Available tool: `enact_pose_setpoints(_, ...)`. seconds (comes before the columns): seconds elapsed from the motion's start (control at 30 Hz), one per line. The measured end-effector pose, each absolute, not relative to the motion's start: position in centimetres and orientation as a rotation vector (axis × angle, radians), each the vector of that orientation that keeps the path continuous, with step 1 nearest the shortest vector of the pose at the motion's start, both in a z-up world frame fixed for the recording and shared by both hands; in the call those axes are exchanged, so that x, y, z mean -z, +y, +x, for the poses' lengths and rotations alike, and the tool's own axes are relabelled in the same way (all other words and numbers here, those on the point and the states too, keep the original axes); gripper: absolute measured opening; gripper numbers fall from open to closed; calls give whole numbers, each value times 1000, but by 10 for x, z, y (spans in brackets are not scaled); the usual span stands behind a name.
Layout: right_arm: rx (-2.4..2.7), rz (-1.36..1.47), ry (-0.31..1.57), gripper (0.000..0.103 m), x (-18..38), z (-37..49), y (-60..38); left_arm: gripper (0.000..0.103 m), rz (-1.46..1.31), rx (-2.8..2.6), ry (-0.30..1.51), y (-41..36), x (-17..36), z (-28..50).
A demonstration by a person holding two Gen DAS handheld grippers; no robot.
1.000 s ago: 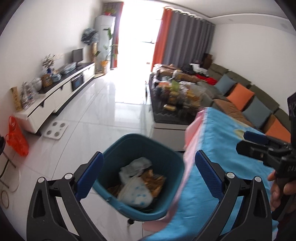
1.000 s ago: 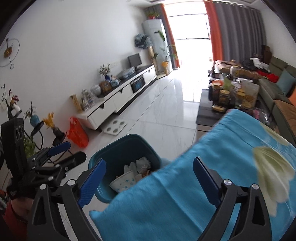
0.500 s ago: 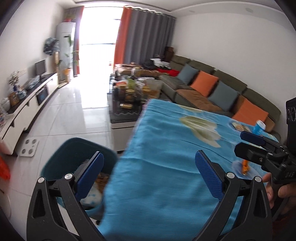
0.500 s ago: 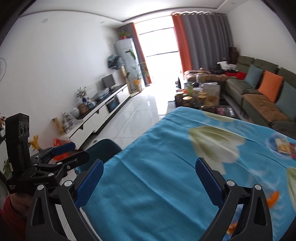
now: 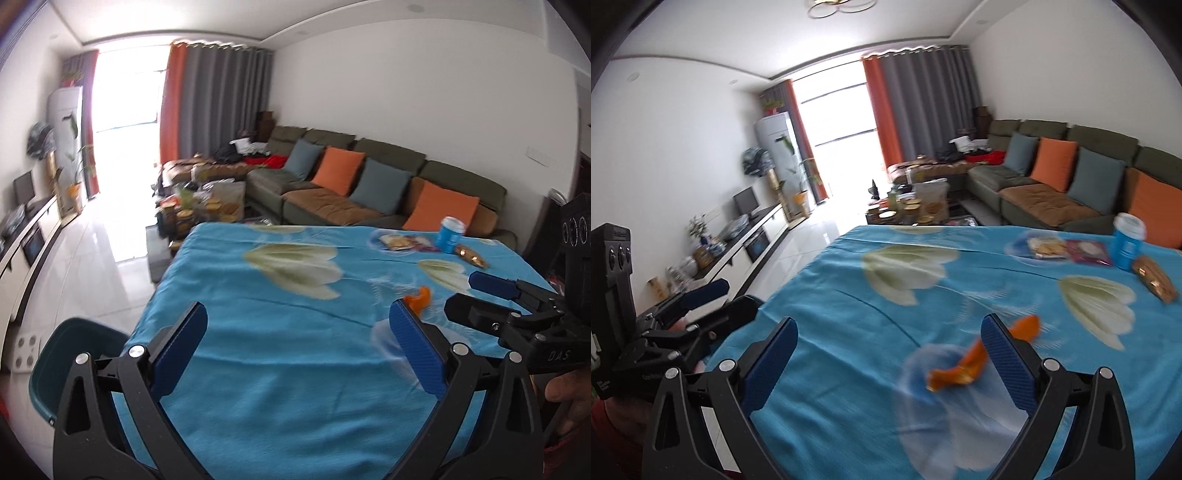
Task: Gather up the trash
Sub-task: 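Move both tools back over the table toward the orange peels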
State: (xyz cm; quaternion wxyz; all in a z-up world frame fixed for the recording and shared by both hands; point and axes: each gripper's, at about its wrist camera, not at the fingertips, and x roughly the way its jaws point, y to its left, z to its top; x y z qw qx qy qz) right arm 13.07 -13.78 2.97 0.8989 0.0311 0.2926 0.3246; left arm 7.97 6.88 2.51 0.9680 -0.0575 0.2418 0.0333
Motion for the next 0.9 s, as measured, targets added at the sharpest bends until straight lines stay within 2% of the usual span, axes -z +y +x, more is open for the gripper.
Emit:
enact_pose_setpoints(0.53,-470,145,592,96,-12,106,-217,97,-99,7,464,34,-20,77)
enact_pose_setpoints(0.9,-426,179,623,96,-1,115,-235,97,-54,90,544,1,-1,107)
